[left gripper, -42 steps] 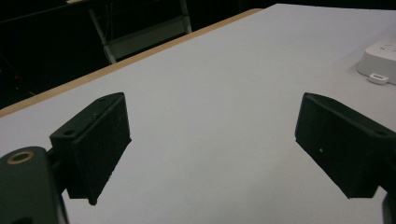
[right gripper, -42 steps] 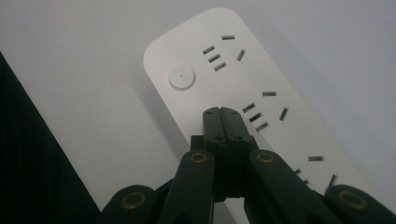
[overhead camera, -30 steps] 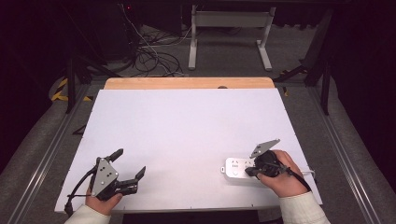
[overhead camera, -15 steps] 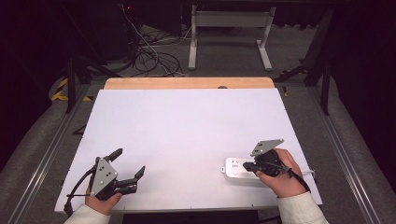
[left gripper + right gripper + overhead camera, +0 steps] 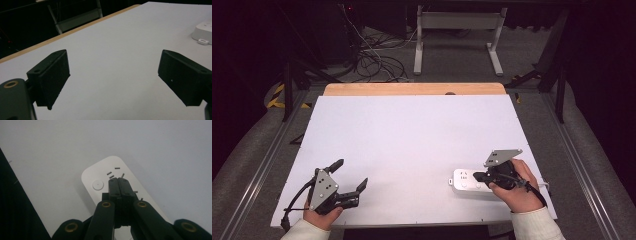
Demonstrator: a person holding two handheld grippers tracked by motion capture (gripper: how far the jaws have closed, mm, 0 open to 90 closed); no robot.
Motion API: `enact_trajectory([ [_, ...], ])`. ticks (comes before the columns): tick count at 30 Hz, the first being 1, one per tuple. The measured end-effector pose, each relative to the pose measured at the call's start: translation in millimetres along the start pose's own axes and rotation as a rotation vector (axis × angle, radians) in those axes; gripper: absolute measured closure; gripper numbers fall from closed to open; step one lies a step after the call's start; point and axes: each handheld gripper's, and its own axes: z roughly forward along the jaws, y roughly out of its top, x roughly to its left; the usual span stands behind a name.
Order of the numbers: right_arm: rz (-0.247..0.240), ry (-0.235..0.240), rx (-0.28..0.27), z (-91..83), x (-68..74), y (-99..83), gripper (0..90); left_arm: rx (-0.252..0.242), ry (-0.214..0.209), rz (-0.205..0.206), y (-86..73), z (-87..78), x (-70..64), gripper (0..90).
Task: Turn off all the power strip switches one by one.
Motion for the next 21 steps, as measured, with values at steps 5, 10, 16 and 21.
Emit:
enact_trajectory([
  [5, -0.009, -0.002, -0.012, 0.6, 1.9, 1.3, 90.0, 0.0, -0.001, 0.0, 0.0, -0.1, -0.2, 10.9],
  [10, -0.012, -0.003, -0.023, -2.8, 1.7, 0.8, 90.0, 0.001, 0.0, 0.005, 0.2, 0.3, 0.1, 10.9],
  [16, -0.019, -0.01, -0.022, -3.4, 2.6, 1.5, 90.0, 0.001, -0.002, -0.001, 0.1, 0.0, -0.5, 10.9],
  [21, -0.001, -0.035, -0.027, -18.4, -3.2, -3.3, 90.0, 0.0, -0.001, 0.002, 0.1, 0.0, 0.6, 11.0],
])
